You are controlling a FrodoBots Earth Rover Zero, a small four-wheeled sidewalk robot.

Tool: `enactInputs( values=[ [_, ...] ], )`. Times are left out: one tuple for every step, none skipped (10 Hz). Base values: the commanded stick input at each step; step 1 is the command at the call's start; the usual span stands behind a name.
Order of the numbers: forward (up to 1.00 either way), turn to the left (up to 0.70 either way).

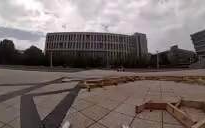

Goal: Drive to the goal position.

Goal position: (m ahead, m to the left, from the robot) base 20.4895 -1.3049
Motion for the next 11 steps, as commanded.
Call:
enactInputs(
  values=[
    [0.06,0.0],
    [0.06,0.0],
    [0.06,0.01],
    [0.06,0.01],
    [0.06,0.0],
    [0.06,0.0],
    [0.06,0.01],
    [0.06,0.0],
    [0.06,0.0],
    [0.06,0.01],
    [0.06,0.0]
  ],
)
